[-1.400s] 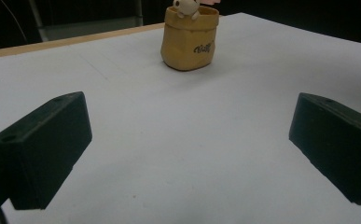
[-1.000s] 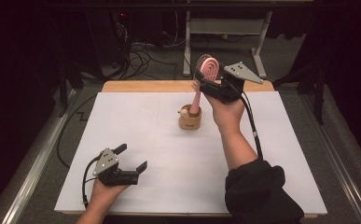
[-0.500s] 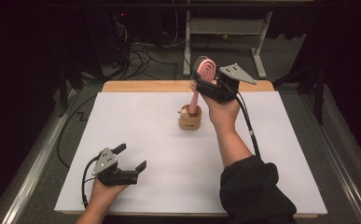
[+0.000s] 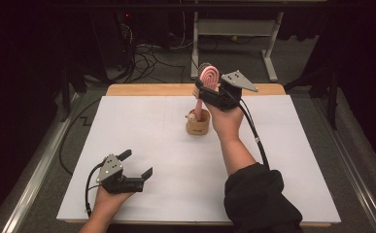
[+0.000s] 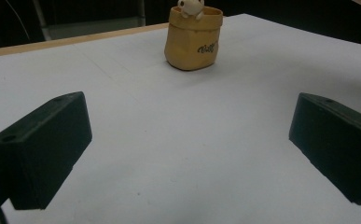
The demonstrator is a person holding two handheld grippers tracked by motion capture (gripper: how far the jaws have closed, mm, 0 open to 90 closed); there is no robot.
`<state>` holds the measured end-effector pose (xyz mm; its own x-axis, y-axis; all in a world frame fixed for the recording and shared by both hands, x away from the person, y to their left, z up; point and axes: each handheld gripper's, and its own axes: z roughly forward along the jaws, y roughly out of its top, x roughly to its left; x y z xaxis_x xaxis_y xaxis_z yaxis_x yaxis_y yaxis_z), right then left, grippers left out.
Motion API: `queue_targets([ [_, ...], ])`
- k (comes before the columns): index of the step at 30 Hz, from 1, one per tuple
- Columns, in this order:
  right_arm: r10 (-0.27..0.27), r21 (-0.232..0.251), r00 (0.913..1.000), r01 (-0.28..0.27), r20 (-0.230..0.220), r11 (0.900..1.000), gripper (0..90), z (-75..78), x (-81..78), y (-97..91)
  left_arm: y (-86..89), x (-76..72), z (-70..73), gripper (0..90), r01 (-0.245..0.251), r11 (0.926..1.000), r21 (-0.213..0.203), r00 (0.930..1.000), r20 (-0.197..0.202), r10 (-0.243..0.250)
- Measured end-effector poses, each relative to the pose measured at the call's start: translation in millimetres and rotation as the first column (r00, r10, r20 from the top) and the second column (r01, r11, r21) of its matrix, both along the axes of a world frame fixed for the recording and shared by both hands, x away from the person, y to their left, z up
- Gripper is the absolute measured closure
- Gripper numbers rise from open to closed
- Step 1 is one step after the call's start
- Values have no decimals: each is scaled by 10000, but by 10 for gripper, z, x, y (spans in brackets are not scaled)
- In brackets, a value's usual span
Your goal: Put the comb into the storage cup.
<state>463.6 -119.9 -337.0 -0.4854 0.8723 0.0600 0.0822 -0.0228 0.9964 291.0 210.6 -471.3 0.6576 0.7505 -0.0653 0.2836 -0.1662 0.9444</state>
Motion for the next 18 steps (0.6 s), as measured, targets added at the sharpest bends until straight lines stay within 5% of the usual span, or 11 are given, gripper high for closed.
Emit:
queue_targets([
  [18, 217, -18, 9997, -218, -126, 9998, 205, -193, -15, 44, -7, -2, -7, 0, 4, 10000, 1, 10000, -14, -4],
])
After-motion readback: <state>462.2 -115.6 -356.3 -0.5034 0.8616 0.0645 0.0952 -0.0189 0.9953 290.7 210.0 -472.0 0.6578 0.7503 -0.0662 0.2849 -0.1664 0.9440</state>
